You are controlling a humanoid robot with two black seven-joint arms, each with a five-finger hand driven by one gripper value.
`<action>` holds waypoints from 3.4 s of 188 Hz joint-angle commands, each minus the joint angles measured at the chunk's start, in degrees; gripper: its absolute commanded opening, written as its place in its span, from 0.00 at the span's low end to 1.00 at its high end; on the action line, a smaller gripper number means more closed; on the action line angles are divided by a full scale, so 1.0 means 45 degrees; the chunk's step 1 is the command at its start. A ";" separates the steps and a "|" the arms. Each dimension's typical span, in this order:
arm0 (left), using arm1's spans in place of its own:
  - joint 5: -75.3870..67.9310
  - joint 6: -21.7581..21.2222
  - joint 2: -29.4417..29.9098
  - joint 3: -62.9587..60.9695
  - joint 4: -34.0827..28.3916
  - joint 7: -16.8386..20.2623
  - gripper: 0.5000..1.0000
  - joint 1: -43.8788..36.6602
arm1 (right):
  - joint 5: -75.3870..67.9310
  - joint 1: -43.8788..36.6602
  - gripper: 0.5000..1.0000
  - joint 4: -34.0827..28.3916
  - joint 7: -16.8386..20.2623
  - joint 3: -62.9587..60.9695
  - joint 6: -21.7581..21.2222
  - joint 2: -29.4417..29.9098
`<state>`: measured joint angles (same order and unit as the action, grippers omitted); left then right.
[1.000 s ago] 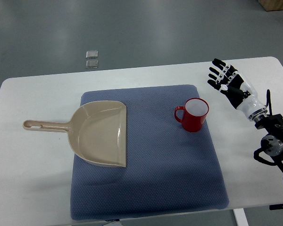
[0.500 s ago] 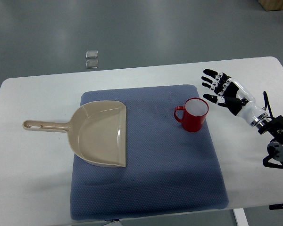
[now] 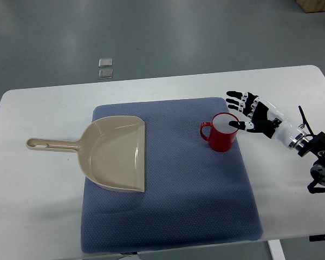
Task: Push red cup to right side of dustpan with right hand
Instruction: 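Move the right hand toward the red mug's side farthest from the dustpan, then lower the right hand and cup it against the red mug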
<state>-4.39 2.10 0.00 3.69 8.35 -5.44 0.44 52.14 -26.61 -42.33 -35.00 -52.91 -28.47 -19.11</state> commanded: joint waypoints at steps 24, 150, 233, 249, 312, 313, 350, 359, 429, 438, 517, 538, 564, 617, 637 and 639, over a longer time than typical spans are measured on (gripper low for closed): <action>0.0000 0.0002 0.0000 0.0000 0.0000 -0.0003 1.00 0.0000 | 0.0055 -0.0141 0.86 0.0071 0.0000 0.0429 -0.0412 -0.0363; 0.0000 0.0002 0.0000 0.0000 0.0000 -0.0003 1.00 0.0000 | 0.0641 -0.0102 0.86 0.0443 0.0000 0.0488 -0.0744 -0.0363; 0.0000 0.0002 0.0000 0.0000 0.0000 -0.0003 1.00 0.0000 | 0.0641 -0.0043 0.86 0.0560 0.0000 0.0527 -0.0647 -0.0246; 0.0000 0.0002 0.0000 0.0000 0.0000 -0.0003 1.00 0.0000 | 0.0641 -0.0063 0.86 0.0579 0.0000 0.0527 -0.0588 -0.0207; 0.0000 0.0002 0.0000 0.0000 0.0000 -0.0003 1.00 0.0000 | 0.0563 -0.0024 0.86 0.0619 0.0000 0.0527 -0.0334 0.0145; 0.0000 0.0002 0.0000 0.0000 0.0000 -0.0003 1.00 0.0000 | 0.0563 -0.0024 0.86 0.0619 0.0000 0.0527 -0.0334 0.0145; 0.0000 0.0002 0.0000 0.0000 0.0000 -0.0003 1.00 0.0000 | 0.0387 -0.0024 0.86 0.0697 0.0000 0.0488 -0.0315 0.0223; 0.0000 0.0002 0.0000 0.0000 0.0000 -0.0003 1.00 0.0000 | 0.0387 -0.0024 0.86 0.0697 0.0000 0.0488 -0.0315 0.0242; 0.0000 0.0002 0.0000 0.0000 0.0000 -0.0003 1.00 0.0000 | 0.0407 -0.0004 0.86 0.0853 0.0000 0.0527 -0.0471 0.0340; 0.0000 0.0002 0.0000 0.0000 0.0000 -0.0003 1.00 0.0000 | 0.0407 -0.0004 0.86 0.0833 0.0000 0.0527 -0.0471 0.0321; 0.0000 0.0002 0.0000 0.0000 0.0000 -0.0003 1.00 0.0000 | 0.0387 0.0035 0.86 0.0833 0.0000 0.0703 -0.0412 0.0652; 0.0000 0.0002 0.0000 0.0000 0.0000 -0.0003 1.00 0.0000 | 0.0368 0.0035 0.86 0.0833 0.0000 0.0683 -0.0393 0.0809; 0.0000 0.0002 0.0000 0.0000 0.0000 -0.0003 1.00 0.0000 | 0.0368 0.0054 0.86 0.0853 0.0000 0.0664 -0.0393 0.1004; 0.0000 0.0002 0.0000 -0.0019 0.0000 -0.0003 1.00 0.0000 | 0.0368 0.0132 0.86 0.0872 0.0000 0.0683 -0.0373 0.1317; 0.0000 0.0002 0.0000 0.0000 0.0000 -0.0003 1.00 0.0000 | 0.0368 0.0172 0.86 0.0989 0.0000 0.0703 -0.0373 0.1414; 0.0000 0.0002 0.0000 0.0000 0.0000 0.0016 1.00 0.0000 | 0.0368 0.0172 0.86 0.1009 0.0000 0.0683 -0.0373 0.1414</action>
<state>-4.39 2.11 0.00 3.69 8.35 -5.43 0.44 53.79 -25.93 -38.31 -35.00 -49.85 -30.15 -13.08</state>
